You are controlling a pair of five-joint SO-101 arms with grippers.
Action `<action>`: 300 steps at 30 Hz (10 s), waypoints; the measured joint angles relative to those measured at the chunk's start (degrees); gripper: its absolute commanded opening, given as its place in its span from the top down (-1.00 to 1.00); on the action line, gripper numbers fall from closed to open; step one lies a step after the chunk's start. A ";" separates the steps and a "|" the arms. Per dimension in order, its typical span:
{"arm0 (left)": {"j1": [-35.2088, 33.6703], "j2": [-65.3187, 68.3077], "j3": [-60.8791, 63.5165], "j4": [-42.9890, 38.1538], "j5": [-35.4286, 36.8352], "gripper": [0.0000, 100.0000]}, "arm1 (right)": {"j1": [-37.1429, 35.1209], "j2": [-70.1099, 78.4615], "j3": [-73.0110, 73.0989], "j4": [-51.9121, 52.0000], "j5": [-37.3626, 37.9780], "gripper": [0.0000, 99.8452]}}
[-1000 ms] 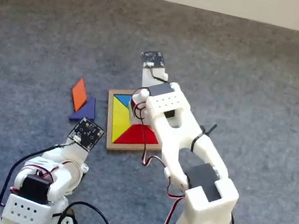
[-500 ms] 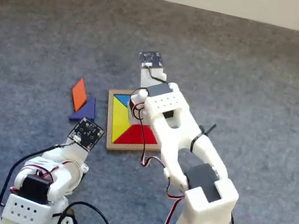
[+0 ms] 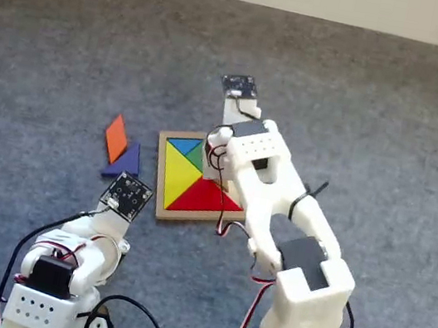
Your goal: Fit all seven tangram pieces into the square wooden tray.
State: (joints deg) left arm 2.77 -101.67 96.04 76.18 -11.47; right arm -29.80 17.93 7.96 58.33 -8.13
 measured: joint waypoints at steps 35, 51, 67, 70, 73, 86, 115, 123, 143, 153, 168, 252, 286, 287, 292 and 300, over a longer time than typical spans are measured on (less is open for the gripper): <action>0.00 0.00 0.00 0.00 0.00 0.99 | -5.80 -13.80 -16.26 24.00 4.84 0.99; 0.00 0.00 0.00 0.00 0.00 0.99 | 4.57 -58.11 24.00 24.09 4.84 0.99; 0.00 0.00 0.00 0.00 0.00 0.99 | 16.79 -100.75 71.21 4.84 4.84 0.99; 0.00 0.00 0.00 0.00 0.00 0.99 | 16.79 -108.40 76.75 4.57 4.84 0.99; 0.00 0.00 0.00 0.00 0.00 0.99 | 16.79 -115.87 82.64 4.48 4.84 0.99; 0.00 0.00 0.00 0.00 0.00 0.99 | 16.79 -122.20 87.91 4.84 4.66 0.99; -13.27 20.31 -33.32 -4.40 -13.45 0.70 | 16.79 -122.20 87.91 13.19 4.66 0.99; -13.71 55.30 -50.02 -4.92 -13.45 0.59 | 16.79 -122.20 87.91 13.19 4.66 0.99; -13.71 115.60 -88.53 -5.19 18.29 0.59 | 16.79 -122.20 87.91 13.19 4.66 0.99; -14.59 130.11 -100.66 -5.19 26.55 0.60 | 16.79 -122.20 87.91 13.19 4.66 0.99; -15.12 137.67 -109.36 -4.04 26.81 0.81 | 16.79 -122.20 87.91 13.19 4.66 0.99; 17.67 128.09 -104.44 0.88 17.67 0.64 | 16.79 -122.20 87.91 13.19 4.66 0.99; 21.71 137.32 -113.76 2.73 17.85 0.78 | 16.79 -122.20 87.91 13.19 4.66 0.99; 21.98 137.32 -114.02 2.73 17.85 0.78 | 16.79 -122.20 87.91 13.19 4.66 0.99; 22.77 137.67 -117.80 6.68 17.85 0.78 | 16.79 -122.20 87.91 13.19 4.66 0.99; 25.14 137.67 -126.59 15.12 17.85 0.77 | 16.79 -122.20 87.91 13.19 4.66 0.99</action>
State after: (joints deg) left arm 27.91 36.00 -30.55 91.30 6.37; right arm -13.01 -104.26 95.87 71.52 -3.47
